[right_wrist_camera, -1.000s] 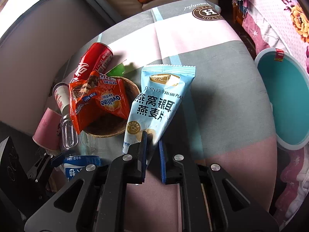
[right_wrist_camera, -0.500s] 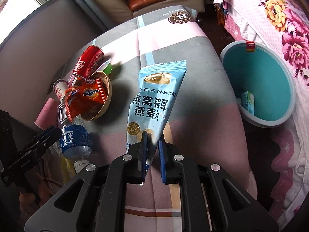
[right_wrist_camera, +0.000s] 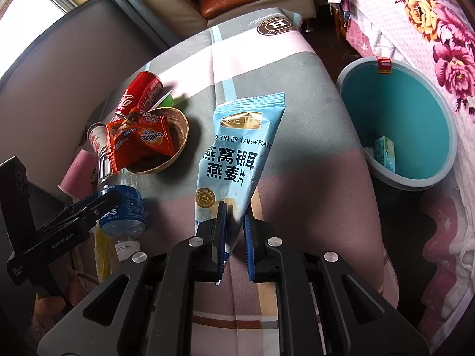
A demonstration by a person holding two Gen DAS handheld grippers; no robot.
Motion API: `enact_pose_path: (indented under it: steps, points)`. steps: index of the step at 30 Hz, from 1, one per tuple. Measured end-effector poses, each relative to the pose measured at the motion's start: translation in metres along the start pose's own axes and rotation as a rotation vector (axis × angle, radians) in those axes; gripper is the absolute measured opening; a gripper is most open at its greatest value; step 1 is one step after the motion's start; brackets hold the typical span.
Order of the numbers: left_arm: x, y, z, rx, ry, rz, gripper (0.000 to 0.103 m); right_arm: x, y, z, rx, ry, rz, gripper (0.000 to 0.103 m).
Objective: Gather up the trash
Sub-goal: 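Grasp the blue snack wrapper with the right gripper while the left gripper grasps the water bottle, then carry the wrapper and bottle over the teal bin and release both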
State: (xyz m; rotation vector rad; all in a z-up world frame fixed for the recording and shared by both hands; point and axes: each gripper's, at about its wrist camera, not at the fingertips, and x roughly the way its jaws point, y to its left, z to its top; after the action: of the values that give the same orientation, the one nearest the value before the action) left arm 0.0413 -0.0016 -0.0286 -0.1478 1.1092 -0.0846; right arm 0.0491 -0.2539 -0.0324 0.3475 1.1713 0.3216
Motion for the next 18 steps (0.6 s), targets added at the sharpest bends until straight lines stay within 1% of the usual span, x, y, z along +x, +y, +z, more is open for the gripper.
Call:
enact_pose_path:
  steps: [1,5,10,13,15,18]
  points:
    - [0.003,0.000,-0.001,-0.004,0.010,0.001,0.079,0.000,-0.001,0.000,0.002,0.002,0.002,0.011]
    - [0.013,-0.002,-0.003,-0.012,0.023,-0.018,0.081,0.004,-0.004,0.000,0.009,0.008,0.004,0.011]
    - [0.031,-0.005,-0.003,-0.011,0.063,-0.010,0.084,0.007,-0.005,0.000,0.017,0.012,0.006,0.011]
    - [0.030,-0.005,-0.006,-0.001,0.056,-0.013,0.083,0.006,-0.006,0.000,0.019,0.010,0.003,0.011]
    - [0.023,-0.008,-0.009,0.023,0.030,-0.010,0.083,0.005,-0.005,0.001,0.018,0.007,0.002,0.011]
    - [0.007,-0.012,-0.012,0.061,0.000,-0.043,0.083,0.001,-0.003,0.001,0.013,-0.003,0.007,0.011]
